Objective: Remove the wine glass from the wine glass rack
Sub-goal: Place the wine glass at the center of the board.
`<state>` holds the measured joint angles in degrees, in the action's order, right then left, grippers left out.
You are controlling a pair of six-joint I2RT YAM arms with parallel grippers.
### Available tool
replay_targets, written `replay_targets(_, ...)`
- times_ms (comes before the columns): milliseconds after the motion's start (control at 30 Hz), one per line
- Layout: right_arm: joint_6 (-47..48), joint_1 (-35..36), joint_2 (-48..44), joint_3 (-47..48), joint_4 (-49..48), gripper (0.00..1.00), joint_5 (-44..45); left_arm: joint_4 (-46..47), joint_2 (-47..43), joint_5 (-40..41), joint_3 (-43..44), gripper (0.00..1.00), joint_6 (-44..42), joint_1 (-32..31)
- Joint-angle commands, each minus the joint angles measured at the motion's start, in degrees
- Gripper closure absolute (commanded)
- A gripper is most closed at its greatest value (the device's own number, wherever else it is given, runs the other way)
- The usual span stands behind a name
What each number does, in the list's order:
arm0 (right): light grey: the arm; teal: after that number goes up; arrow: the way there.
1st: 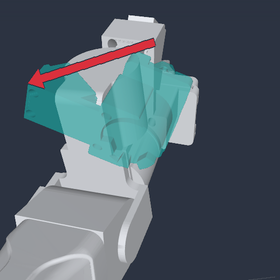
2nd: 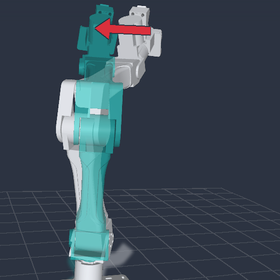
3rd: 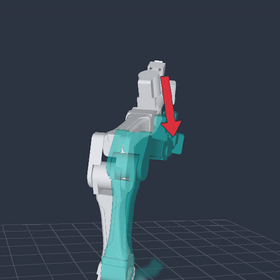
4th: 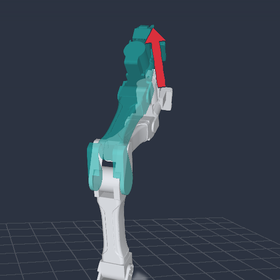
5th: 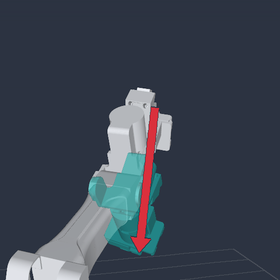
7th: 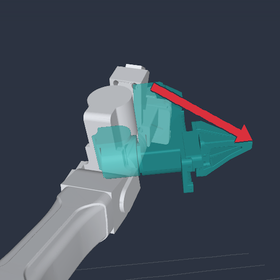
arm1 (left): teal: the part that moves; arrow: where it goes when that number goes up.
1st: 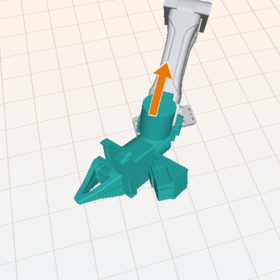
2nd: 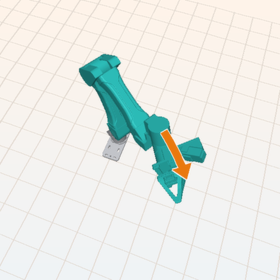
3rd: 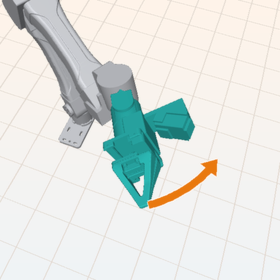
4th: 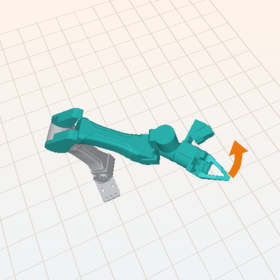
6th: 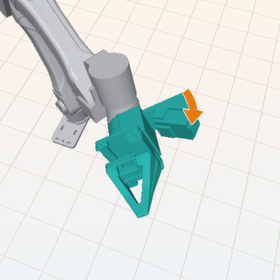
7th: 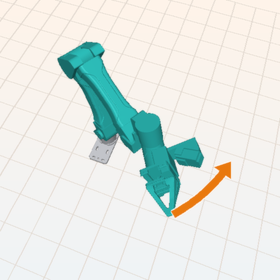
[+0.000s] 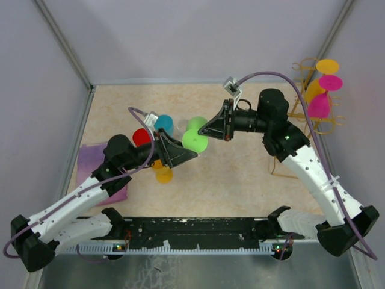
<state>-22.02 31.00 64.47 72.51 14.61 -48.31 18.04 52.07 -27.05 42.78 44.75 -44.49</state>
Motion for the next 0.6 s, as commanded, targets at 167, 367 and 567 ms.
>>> replay_targets(167,1.71,1.67,-0.21,3.17,-2.06,1.0,-0.39,3.48,-0.39,3.86,-0.27,0.52,-0.38,-1.21)
replay_targets(367,1.89,1.97,-0.38,3.14,-2.15,1.0,0.01,3.49,-0.33,2.85,-0.44,0.63,-0.63,-1.3)
replay_targets(567,1.95,1.95,-0.43,2.9,-2.42,1.0,0.69,3.23,-0.21,1.04,0.05,0.71,-1.76,-1.39)
